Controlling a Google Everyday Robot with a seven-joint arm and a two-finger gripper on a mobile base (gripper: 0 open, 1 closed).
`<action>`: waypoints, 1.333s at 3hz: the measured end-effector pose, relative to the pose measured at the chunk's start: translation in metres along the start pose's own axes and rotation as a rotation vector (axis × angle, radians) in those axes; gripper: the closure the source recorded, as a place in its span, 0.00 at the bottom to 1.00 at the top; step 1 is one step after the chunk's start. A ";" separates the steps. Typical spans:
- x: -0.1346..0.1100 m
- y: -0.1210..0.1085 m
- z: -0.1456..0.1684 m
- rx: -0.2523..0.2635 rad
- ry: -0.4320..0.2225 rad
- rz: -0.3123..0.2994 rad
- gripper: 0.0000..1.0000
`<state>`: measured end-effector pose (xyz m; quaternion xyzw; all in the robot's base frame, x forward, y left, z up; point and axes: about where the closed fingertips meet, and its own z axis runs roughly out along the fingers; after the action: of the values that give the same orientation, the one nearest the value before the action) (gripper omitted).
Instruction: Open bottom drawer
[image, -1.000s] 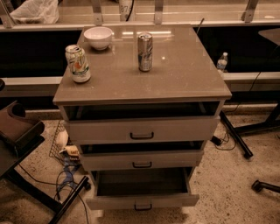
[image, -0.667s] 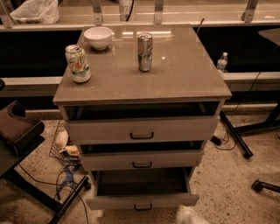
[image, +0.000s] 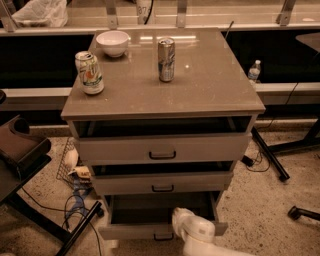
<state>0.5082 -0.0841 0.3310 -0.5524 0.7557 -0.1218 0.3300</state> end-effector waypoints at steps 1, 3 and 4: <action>-0.040 -0.003 0.061 -0.041 0.034 -0.081 1.00; -0.056 -0.014 0.111 -0.069 0.085 -0.103 1.00; -0.041 0.011 0.128 -0.114 0.081 -0.066 1.00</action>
Offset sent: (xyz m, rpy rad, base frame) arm 0.1224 0.0798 -0.0816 -0.1810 0.1273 0.0636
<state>0.5880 -0.0198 0.2435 -0.5893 0.7557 -0.1118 0.2629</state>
